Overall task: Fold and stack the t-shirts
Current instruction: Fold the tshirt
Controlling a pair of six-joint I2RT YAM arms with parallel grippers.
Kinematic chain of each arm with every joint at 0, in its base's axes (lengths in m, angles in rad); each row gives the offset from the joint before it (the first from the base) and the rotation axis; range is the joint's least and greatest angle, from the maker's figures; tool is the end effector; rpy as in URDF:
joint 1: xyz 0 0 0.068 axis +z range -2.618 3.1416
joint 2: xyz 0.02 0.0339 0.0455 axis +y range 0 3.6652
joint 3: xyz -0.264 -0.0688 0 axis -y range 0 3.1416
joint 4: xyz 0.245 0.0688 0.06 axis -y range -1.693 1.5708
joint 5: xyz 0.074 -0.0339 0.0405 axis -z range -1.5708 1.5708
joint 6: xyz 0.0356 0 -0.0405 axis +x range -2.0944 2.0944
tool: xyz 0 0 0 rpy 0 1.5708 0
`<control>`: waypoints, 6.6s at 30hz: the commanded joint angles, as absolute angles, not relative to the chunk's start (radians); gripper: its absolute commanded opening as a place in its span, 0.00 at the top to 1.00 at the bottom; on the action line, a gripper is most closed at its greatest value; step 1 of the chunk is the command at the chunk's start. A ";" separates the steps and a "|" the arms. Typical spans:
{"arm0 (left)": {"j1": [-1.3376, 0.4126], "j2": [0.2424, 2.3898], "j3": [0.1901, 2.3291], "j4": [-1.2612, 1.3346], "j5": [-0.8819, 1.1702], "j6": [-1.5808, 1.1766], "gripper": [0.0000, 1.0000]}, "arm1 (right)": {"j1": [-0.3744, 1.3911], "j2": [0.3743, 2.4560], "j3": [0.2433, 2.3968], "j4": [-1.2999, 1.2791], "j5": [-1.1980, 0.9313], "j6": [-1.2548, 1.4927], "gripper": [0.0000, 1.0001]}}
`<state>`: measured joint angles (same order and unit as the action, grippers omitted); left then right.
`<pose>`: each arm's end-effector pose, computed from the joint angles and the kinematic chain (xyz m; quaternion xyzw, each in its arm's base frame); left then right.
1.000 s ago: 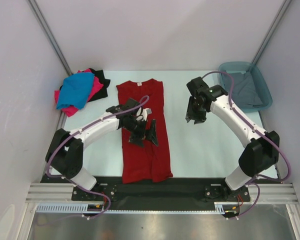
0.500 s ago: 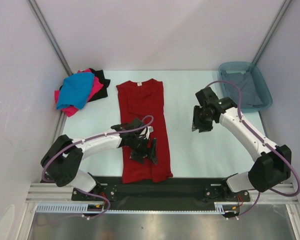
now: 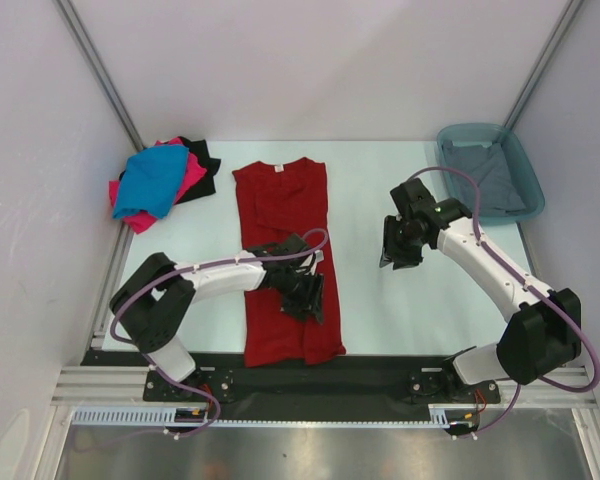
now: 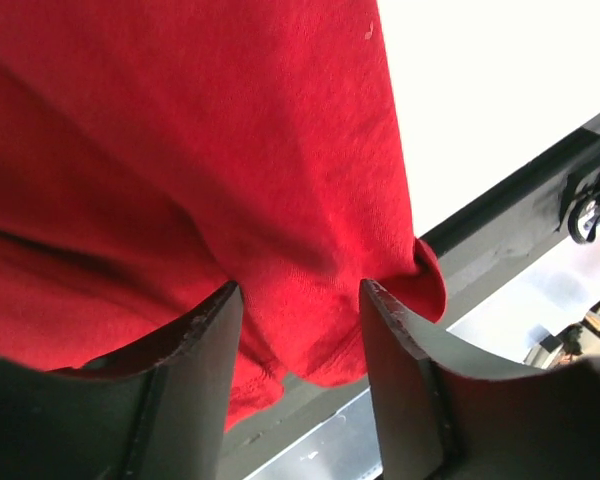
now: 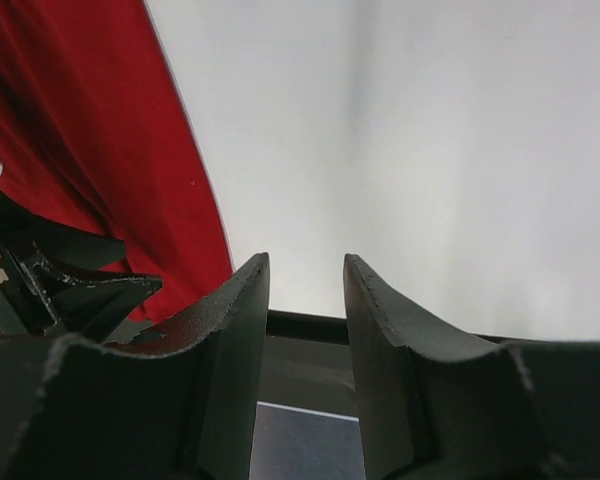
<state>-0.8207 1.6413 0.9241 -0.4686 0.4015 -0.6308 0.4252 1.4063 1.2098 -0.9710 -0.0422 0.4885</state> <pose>0.1962 -0.2310 0.1621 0.1292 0.9539 -0.2708 0.0103 0.2469 0.1135 0.2842 0.0268 0.9792 0.1069 0.1706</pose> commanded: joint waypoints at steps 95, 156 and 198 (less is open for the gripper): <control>-0.258 1.817 1.614 -0.755 0.192 -0.414 0.00 | 0.347 2.502 2.451 -0.896 -0.434 0.521 0.53; 0.029 2.212 1.816 -0.463 0.543 -0.597 0.00 | 0.267 2.938 2.499 -0.431 -0.753 0.877 1.00; -0.103 1.995 1.607 -0.655 0.476 -0.365 0.00 | 0.118 2.223 1.988 -0.794 -0.339 0.528 0.39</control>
